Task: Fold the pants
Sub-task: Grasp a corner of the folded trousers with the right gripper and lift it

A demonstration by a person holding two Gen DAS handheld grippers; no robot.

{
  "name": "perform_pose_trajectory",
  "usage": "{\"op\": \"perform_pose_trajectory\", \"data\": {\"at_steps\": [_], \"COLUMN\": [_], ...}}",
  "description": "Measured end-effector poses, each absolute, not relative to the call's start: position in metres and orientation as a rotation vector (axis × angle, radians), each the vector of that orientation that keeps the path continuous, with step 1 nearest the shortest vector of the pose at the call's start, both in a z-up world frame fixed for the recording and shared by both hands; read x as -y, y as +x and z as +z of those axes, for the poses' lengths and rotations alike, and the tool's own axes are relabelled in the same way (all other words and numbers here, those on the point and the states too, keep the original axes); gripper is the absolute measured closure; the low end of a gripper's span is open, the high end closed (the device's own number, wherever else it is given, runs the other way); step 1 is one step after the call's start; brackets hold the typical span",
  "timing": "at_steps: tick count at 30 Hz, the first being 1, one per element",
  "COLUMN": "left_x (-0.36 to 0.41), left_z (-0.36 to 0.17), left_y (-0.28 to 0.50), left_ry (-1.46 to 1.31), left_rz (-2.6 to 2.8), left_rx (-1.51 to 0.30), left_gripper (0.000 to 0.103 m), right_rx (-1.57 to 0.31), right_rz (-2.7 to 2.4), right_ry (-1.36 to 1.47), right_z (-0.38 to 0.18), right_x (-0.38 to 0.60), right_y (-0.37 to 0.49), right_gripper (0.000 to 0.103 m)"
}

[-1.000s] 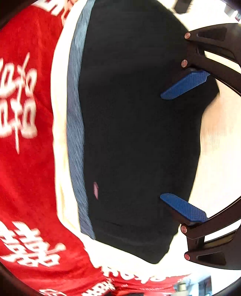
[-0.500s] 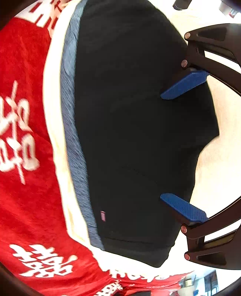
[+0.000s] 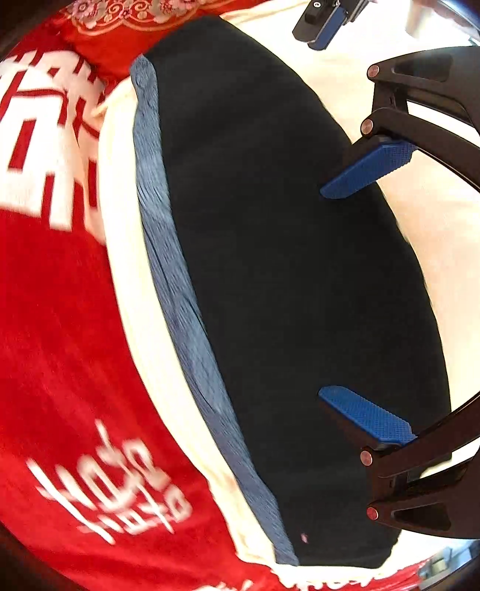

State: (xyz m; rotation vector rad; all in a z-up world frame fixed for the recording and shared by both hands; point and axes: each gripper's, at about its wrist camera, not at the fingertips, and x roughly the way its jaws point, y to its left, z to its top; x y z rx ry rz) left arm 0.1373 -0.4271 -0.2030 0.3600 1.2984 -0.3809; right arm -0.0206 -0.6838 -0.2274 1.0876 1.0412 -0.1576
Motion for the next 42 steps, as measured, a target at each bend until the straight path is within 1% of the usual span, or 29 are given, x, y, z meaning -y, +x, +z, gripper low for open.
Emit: {"op": "perform_pose_trajectory", "data": {"at_steps": [7, 8, 11, 19, 23, 24, 25, 26, 27, 28, 31, 34, 35, 37, 42], "left_x": [0.491, 0.484, 0.496, 0.493, 0.494, 0.488, 0.489, 0.491, 0.493, 0.495, 0.506, 0.519, 0.52, 0.521, 0.52], "left_z": [-0.211, -0.22, -0.23, -0.234, -0.237, -0.238, -0.236, -0.23, -0.225, -0.22, -0.21, -0.233, -0.237, -0.237, -0.237], "left_y": [0.157, 0.16, 0.153, 0.15, 0.154, 0.152, 0.153, 0.154, 0.154, 0.153, 0.148, 0.145, 0.14, 0.134, 0.135], "left_ry": [0.302, 0.309, 0.337, 0.308, 0.296, 0.295, 0.299, 0.298, 0.291, 0.286, 0.276, 0.278, 0.272, 0.283, 0.281], "left_rz": [-0.353, -0.346, -0.325, -0.334, -0.345, -0.343, -0.34, -0.345, -0.36, -0.377, -0.42, -0.428, -0.417, -0.409, -0.437], "left_rx": [-1.298, -1.293, -1.296, -1.272, -1.285, -1.294, -1.297, -1.29, -1.287, -1.284, -1.242, -1.289, -1.239, -1.197, -1.185], "left_gripper": [0.001, 0.001, 0.001, 0.001, 0.001, 0.001, 0.003, 0.021, 0.029, 0.032, 0.032, 0.032, 0.032, 0.032, 0.032], "right_rx": [-0.916, -0.897, -0.854, -0.669, -0.661, -0.674, -0.682, -0.694, -0.702, -0.713, -0.733, -0.742, -0.747, -0.765, -0.803], "right_rz": [-0.219, -0.234, -0.264, -0.234, -0.231, -0.227, -0.228, -0.227, -0.218, -0.207, -0.165, -0.131, -0.12, -0.096, -0.051], "right_ry": [1.185, 1.204, 1.255, 1.361, 1.357, 1.367, 1.372, 1.365, 1.346, 1.308, 1.161, 1.039, 1.01, 0.924, 0.713], "right_z": [-0.237, -0.239, -0.25, -0.268, -0.268, -0.267, -0.265, -0.261, -0.255, -0.247, -0.217, -0.19, -0.183, -0.169, -0.138], "right_x": [0.733, 0.741, 0.758, 0.781, 0.785, 0.786, 0.787, 0.788, 0.788, 0.786, 0.777, 0.764, 0.759, 0.745, 0.708], "right_y": [-0.028, -0.03, -0.033, -0.01, 0.007, 0.01, 0.01, 0.009, 0.01, 0.011, 0.019, 0.027, 0.03, 0.036, 0.054], "right_gripper": [0.062, 0.062, 0.062, 0.062, 0.062, 0.069, 0.087, 0.087, 0.088, 0.088, 0.088, 0.088, 0.088, 0.088, 0.088]}}
